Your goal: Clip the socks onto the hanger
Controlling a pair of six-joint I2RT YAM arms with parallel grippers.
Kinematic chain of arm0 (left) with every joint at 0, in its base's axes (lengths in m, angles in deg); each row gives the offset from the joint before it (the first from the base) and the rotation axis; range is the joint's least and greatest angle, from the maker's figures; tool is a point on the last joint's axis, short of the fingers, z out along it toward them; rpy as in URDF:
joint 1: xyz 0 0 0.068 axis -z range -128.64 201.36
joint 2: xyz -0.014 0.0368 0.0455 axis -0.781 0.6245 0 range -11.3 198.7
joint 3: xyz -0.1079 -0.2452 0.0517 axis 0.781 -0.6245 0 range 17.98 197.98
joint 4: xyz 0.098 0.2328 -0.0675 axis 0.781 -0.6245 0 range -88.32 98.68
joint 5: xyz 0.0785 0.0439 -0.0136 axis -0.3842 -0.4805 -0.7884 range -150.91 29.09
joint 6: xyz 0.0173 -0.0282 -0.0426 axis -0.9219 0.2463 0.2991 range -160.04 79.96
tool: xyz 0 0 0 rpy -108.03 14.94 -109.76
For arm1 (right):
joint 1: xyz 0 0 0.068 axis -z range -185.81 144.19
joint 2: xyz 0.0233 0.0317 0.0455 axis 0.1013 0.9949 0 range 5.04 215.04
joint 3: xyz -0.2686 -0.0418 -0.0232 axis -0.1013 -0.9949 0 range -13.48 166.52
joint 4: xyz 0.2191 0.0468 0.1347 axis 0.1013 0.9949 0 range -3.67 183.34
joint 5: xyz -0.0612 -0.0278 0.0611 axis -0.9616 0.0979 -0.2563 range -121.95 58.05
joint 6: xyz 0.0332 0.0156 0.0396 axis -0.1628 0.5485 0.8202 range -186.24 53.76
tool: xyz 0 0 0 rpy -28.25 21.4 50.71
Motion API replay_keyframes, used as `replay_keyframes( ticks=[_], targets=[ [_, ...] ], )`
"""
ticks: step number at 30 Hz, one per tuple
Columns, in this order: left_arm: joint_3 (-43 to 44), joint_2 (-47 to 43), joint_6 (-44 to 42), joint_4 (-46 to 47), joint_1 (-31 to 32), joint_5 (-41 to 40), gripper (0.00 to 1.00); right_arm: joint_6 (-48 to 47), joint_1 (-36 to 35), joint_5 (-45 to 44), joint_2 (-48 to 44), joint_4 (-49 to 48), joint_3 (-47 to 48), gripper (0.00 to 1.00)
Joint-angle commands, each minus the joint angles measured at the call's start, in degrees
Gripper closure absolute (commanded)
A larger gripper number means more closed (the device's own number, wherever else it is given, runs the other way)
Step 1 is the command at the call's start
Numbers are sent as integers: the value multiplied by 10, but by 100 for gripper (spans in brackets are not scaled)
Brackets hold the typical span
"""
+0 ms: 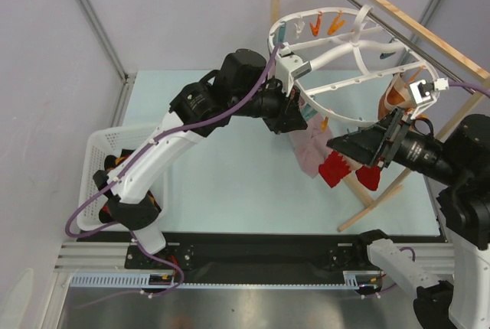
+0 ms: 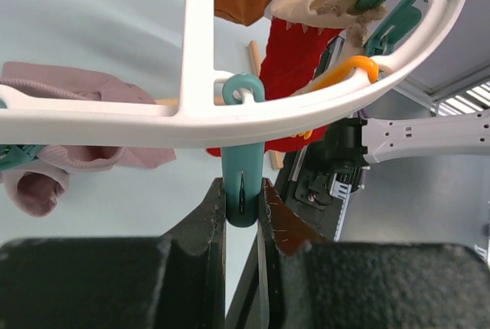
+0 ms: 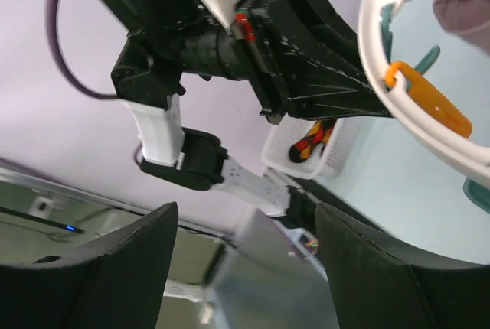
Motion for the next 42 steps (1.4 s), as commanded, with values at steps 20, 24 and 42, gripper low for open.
replay_keyframes(
  ticks=[20,24,42],
  targets=[
    [66,25,29,2,6,37,100,142,-12,-171,-9,-97,-79,44],
    [65,32,35,12,6,51,100,108,-39,-243,-7,-77,-89,45],
    [51,33,52,40,7,81,100,96,-237,-532,-7,-133,-185,48]
  ],
)
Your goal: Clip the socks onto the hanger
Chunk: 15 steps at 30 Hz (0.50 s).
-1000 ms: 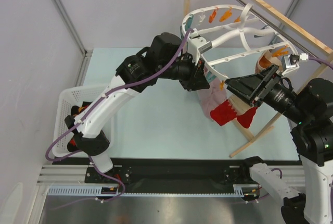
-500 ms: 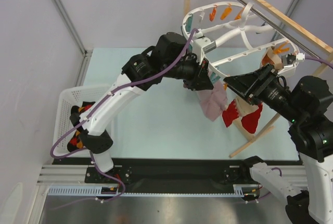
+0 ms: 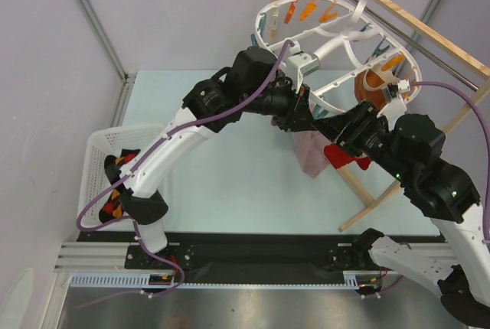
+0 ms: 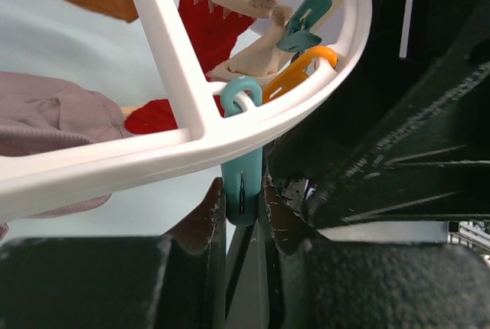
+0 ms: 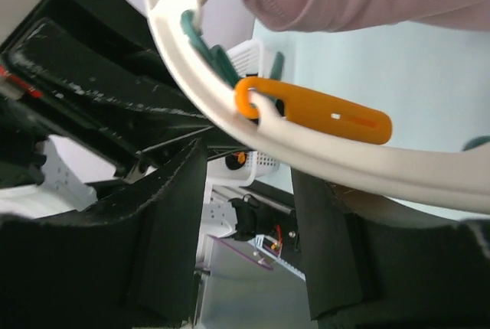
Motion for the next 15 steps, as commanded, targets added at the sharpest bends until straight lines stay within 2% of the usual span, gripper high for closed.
replay_keyframes(
  ticks=[1,6,15],
  targets=[
    [7,-16,9,35,7,30,100,11,-12,-86,-4,-36,-18,48],
    [-18,-28,8,43,7,23,100,22,-16,-123,-7,-79,-47,49],
    [-18,-28,7,43,7,12,100,19,-22,-159,-5,-109,-34,50]
  ],
)
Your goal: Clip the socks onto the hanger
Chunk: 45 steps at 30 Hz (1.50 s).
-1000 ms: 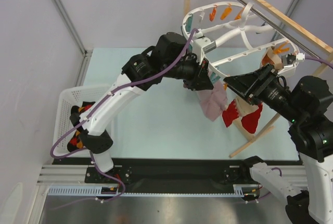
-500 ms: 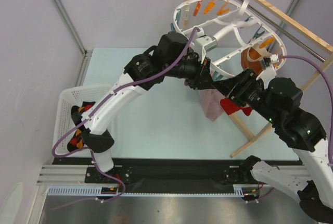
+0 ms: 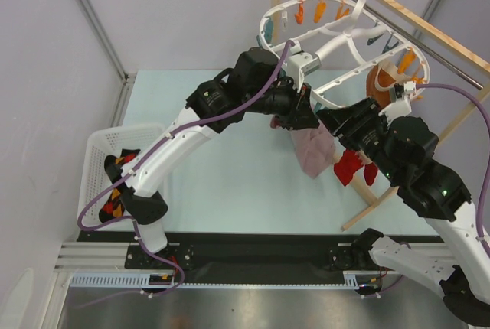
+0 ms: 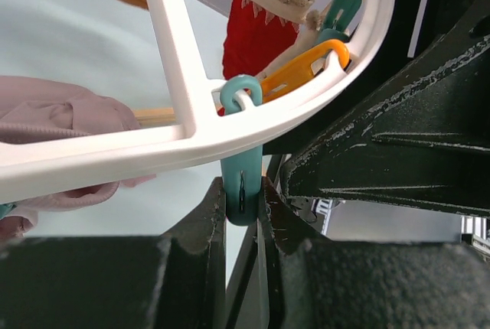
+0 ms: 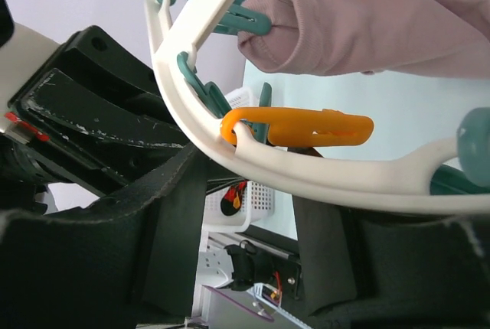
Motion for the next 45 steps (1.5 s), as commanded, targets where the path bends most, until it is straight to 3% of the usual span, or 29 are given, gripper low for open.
replay_keyframes(
  ticks=[1,8,17,27,45],
  targets=[
    [4,-27,8,14,8,28,100,12,0,-45,6,-46,12,50],
    [5,-25,12,16,9,29,100,9,-2,-71,13,-69,11,49],
    [5,-22,12,14,13,17,100,8,-11,-96,29,-82,22,55],
    [6,-17,13,13,17,13,100,-26,-27,-120,47,-104,21,49],
    [7,-16,19,12,21,8,100,-77,-59,-185,44,-178,-14,55]
  ],
)
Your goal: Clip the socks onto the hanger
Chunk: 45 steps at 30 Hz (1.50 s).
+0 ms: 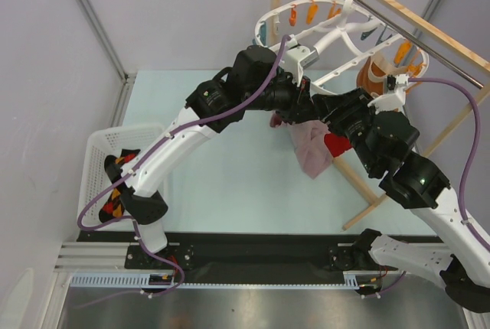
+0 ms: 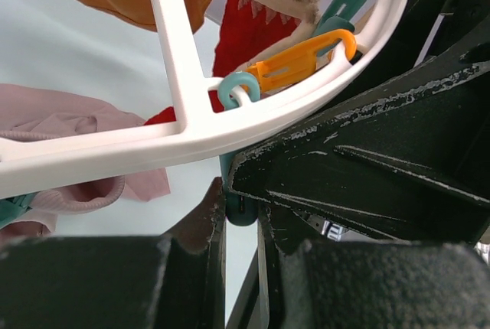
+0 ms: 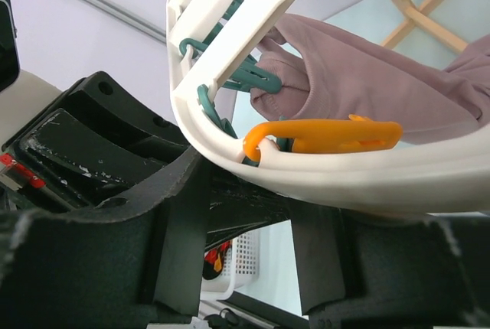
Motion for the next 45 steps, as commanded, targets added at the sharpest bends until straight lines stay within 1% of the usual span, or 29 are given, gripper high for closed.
replay_keyframes(
  ticks=[1,2,6,7,9,10,12,13,16,17,20,21,22,24,25,27,28,30,33,34,35,37,38,40,41,42,43,44,45],
  targets=[
    [6,-16,4,-19,21,47,100,-14,-1,-39,4,-57,2,55],
    [7,-17,4,-19,21,48,100,-11,-1,-39,3,-57,0,57],
    [4,-22,3,-20,21,42,91,-8,0,-32,4,-50,-1,62],
    [1,-26,2,-20,21,39,83,-6,0,-31,6,-50,-2,64],
    [-4,-33,-1,-18,21,26,73,-7,-1,-28,5,-48,-4,69],
    [-13,-38,-3,-11,21,21,63,-6,0,-28,5,-49,-4,72],
    [-28,-62,-6,2,21,-2,56,-7,0,-28,5,-46,-4,80],
    [-48,-72,-6,9,20,-8,50,-8,0,-27,5,-45,-4,84],
    [-90,-119,-9,41,16,-40,38,-12,0,-27,4,-42,-4,98],
    [-103,-135,-9,60,12,-44,38,-14,1,-26,4,-42,-3,100],
    [-163,-201,-2,87,-7,-72,37,-22,-1,-21,5,-41,-2,100],
    [-180,-239,4,108,-16,-78,39,-22,-1,-15,4,-39,-3,100],
    [-222,-259,10,120,-25,-81,39,-22,-1,-15,-1,-41,-9,100],
    [-266,-315,30,150,-61,-80,39,-31,-1,-9,-8,-56,-21,100],
    [-305,-331,34,153,-74,-74,39,-31,0,-8,-11,-58,-28,100],
    [-340,-360,47,155,-115,-71,39,-39,4,2,-17,-66,-34,100],
    [-371,-383,53,154,-130,-69,39,-40,5,5,-18,-67,-35,100],
    [-401,-401,76,151,-176,-68,42,-41,10,11,-18,-64,-36,100],
    [-462,-450,96,131,-236,-91,41,-46,15,18,-20,-64,-42,100],
    [-497,-461,98,125,-256,-95,41,-48,16,19,-21,-65,-44,100],
    [-515,-489,103,116,-299,-98,41,-50,19,21,-23,-65,-49,100],
    [-566,-514,104,105,-347,-104,40,-54,23,22,-30,-65,-51,100],
    [-581,-536,102,87,-399,-110,38,-57,25,26,-30,-66,-53,100],
    [-621,-553,101,67,-450,-148,30,-62,32,33,-33,-66,-55,100],
    [-633,-559,105,56,-504,-162,26,-65,36,37,-34,-67,-56,100],
    [-644,-565,104,45,-534,-174,22,-65,38,44,-34,-63,-55,100],
    [-670,-565,105,44,-569,-178,21,-65,44,47,-33,-61,-55,100],
    [-681,-563,111,41,-627,-181,20,-64,48,53,-32,-59,-55,100],
    [-692,-553,112,47,-655,-181,20,-63,51,57,-32,-57,-55,100]
  ],
)
